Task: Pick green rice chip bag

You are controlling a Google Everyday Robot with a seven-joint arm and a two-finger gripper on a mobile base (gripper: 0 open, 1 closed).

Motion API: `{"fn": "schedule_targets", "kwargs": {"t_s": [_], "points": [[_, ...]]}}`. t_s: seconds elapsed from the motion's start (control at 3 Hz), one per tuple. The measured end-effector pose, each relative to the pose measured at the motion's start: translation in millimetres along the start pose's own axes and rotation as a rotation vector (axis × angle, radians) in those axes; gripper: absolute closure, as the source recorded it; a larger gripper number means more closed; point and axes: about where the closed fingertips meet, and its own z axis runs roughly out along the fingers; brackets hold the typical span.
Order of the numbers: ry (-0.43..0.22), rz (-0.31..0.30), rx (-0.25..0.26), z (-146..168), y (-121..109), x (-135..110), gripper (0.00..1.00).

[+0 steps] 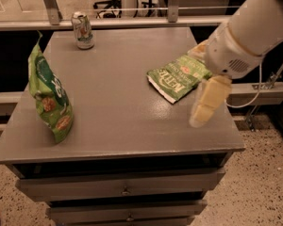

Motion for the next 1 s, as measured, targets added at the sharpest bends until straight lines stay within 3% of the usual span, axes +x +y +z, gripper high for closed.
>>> {"fn": "schedule_targets", "kwargs": {"t_s": [0.33,0.67,1.0], "points": [[-0.143,-0.016,-0.056,40.8,-0.3,-37.6,0.0],[-0.313,0.017,-0.105,59.6,1.9,-89.4,0.0],[-0.313,0.017,-0.105,59.6,1.9,-89.4,0.0]]}}
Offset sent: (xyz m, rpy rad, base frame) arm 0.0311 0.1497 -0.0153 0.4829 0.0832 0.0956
